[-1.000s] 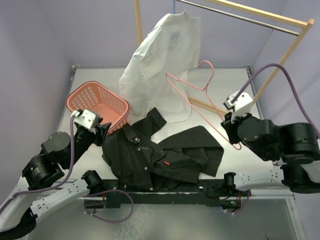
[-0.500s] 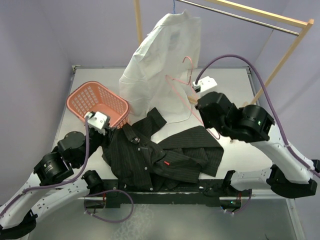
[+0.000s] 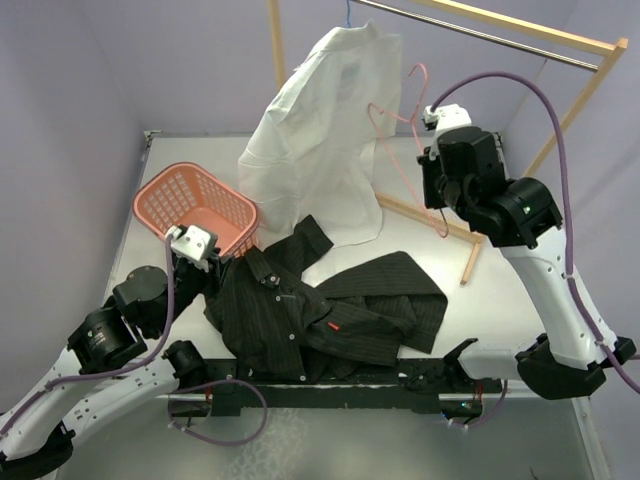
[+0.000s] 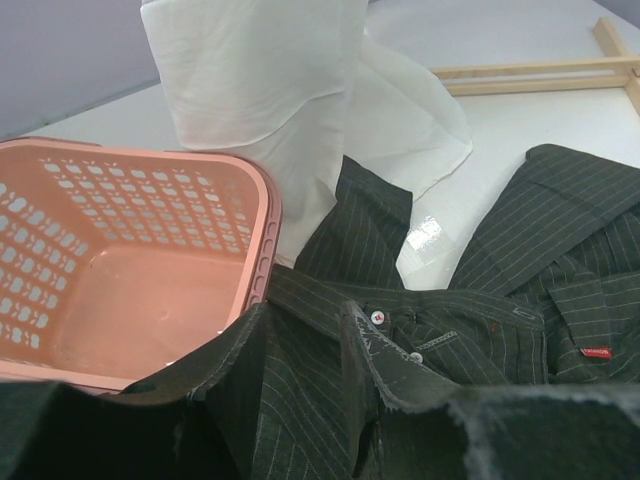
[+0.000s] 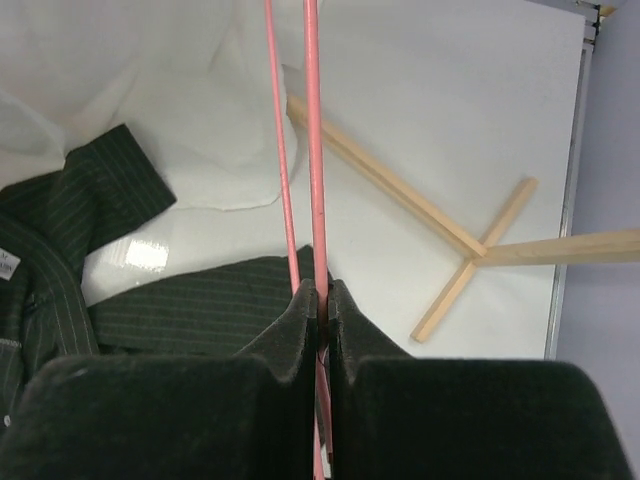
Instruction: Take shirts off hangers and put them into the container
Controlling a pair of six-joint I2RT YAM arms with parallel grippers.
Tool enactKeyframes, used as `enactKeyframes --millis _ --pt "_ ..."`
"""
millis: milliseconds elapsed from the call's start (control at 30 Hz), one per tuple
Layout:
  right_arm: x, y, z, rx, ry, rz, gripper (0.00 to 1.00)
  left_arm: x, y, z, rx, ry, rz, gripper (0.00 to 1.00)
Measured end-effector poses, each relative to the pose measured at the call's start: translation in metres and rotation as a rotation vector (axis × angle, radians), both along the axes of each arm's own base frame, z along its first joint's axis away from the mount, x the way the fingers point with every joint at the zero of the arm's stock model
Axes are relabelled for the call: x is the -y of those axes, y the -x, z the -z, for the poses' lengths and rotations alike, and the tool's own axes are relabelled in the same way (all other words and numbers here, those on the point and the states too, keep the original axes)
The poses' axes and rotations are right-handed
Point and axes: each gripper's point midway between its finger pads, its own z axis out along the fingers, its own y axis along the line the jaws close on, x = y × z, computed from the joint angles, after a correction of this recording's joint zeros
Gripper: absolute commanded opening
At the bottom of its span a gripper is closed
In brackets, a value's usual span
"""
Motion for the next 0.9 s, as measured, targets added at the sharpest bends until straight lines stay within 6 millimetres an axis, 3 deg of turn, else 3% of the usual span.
enactKeyframes --millis 167,333,567,900 --pt "0.025 -0.014 -0.016 0.05 -0.042 0.086 0.0 0.0 0.0 0.0 -0.002 0.002 -0.001 0.37" --pt "0.035 -0.016 -0.026 0.09 -0.067 0.117 0.0 0.001 0.0 0.0 -0.011 0.02 -0.006 0.37" --pt "0.042 -0.007 -0.044 0.138 -0.086 0.129 0.0 0.004 -0.002 0.004 -0.033 0.017 -0.013 0.37" --pt "0.071 0.01 -0.083 0.242 -0.062 0.211 0.0 0.004 -0.001 0.004 -0.034 0.021 -0.009 0.37"
